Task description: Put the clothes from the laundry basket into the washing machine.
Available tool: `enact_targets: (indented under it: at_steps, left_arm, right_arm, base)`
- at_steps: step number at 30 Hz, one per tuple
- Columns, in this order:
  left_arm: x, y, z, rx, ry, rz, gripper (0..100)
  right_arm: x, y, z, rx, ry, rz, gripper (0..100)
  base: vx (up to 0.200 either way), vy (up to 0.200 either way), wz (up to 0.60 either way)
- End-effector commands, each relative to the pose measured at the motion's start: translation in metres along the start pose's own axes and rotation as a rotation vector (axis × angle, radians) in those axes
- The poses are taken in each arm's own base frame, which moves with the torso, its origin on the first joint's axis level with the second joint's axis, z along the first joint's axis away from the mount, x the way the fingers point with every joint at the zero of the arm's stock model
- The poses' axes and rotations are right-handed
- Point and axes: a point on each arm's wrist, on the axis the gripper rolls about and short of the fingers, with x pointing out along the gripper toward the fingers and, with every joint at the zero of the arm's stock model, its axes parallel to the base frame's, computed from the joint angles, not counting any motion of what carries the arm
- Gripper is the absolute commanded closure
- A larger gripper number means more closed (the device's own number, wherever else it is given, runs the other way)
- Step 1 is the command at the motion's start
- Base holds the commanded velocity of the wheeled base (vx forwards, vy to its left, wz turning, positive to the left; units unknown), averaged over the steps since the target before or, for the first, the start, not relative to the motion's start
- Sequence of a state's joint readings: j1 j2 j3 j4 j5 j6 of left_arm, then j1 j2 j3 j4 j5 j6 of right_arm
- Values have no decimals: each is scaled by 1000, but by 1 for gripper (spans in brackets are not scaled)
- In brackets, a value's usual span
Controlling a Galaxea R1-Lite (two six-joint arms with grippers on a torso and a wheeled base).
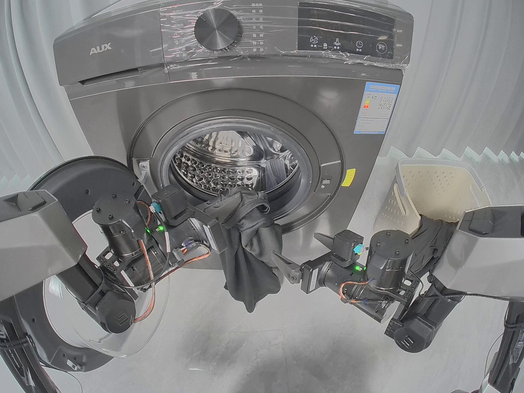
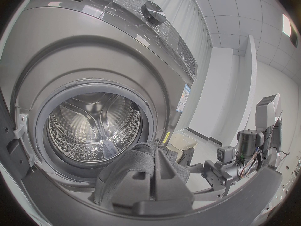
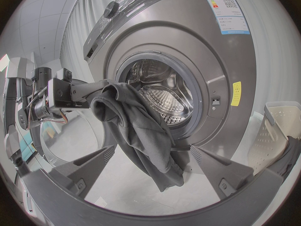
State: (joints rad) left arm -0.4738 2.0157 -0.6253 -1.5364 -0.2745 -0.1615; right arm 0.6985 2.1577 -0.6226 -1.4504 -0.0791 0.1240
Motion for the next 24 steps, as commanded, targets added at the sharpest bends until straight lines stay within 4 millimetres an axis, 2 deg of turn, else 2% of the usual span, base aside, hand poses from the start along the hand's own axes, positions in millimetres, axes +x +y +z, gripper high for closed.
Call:
enact_targets:
  at_steps: [1, 11, 16, 24]
  left_arm:
    - [1, -1, 2, 1, -10, -2, 100]
    - [3, -1, 4, -3, -22, -4, 100]
    - [3, 0, 4, -9, -23, -4, 100]
    - [3, -1, 5, -8, -24, -6, 100]
  right_arm:
    - [7, -1, -11, -2, 24, -4, 0]
    - [32, -5, -11, -3, -25, 16, 0]
    - [46, -14, -22, -17, -19, 7, 0]
    - [59, -11, -26, -20, -33, 23, 0]
  base:
    - [0, 0, 0]
    - [0, 0, 0]
    - [0, 0, 0]
    - [0, 0, 0]
